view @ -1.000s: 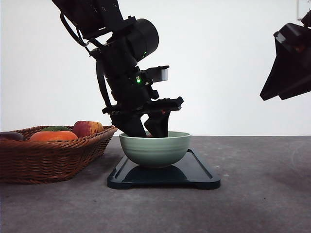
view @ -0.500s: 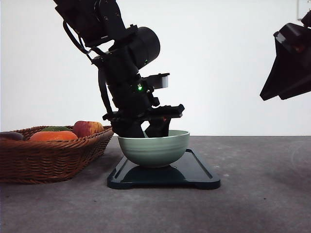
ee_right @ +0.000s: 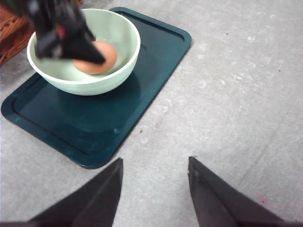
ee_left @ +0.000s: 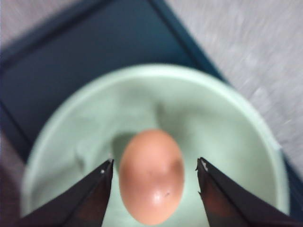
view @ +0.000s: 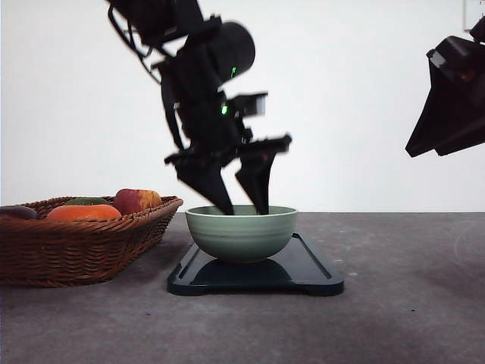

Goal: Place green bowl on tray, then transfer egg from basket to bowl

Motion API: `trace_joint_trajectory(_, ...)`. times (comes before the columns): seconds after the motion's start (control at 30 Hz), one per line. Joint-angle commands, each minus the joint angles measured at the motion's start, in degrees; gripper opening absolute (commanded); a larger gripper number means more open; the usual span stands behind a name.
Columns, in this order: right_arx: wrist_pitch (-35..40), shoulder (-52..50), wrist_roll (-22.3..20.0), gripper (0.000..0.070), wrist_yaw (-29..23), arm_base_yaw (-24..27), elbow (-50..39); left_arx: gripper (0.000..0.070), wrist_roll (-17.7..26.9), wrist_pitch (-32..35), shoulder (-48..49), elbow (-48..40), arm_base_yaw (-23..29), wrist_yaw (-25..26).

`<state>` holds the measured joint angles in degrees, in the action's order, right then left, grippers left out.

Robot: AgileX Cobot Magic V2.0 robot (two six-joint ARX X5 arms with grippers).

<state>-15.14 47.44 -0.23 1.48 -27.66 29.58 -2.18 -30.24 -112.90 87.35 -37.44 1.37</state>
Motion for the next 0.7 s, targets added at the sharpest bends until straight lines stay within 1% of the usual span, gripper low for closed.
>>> trace_joint_trajectory(0.0, 0.6, 0.4, -0.4, 0.0274, 0.0, -0.2, 0.3, 0.0354, -0.3, -3.0, -1.0, 3.5, -0.1, -0.2)
trace_joint_trajectory(0.07, 0.6, 0.4, -0.4, 0.0274, 0.0, -0.2, 0.3, 0.0351, 0.0, -7.1, -0.7, 6.1, 0.1, -0.1)
trace_joint_trajectory(0.17, 0.6, 0.4, -0.4, 0.0274, 0.0, -0.2, 0.3, 0.0351, 0.6, -10.2, 1.2, 7.0, 1.0, 0.1)
trace_joint_trajectory(0.3, 0.6, 0.4, -0.4, 0.0274, 0.0, -0.2, 0.3, 0.0351, 0.7, -13.5, 5.1, 6.6, 2.8, 3.4)
trace_joint_trajectory(0.4, 0.6, 0.4, -0.4, 0.0274, 0.0, -0.2, 0.3, 0.0350, 0.9, -14.7, 8.4, 5.5, 4.5, 5.5)
trace_joint_trajectory(0.5, 0.6, 0.4, -0.4, 0.0274, 0.0, -0.2, 0.3, 0.0350, 1.8, -15.0, 12.3, 3.3, 6.1, 6.1)
trace_joint_trajectory(0.67, 0.6, 0.4, -0.4, 0.0274, 0.0, -0.2, 0.3, 0.0350, 1.6, -13.8, 20.7, -4.3, 9.3, 6.1)
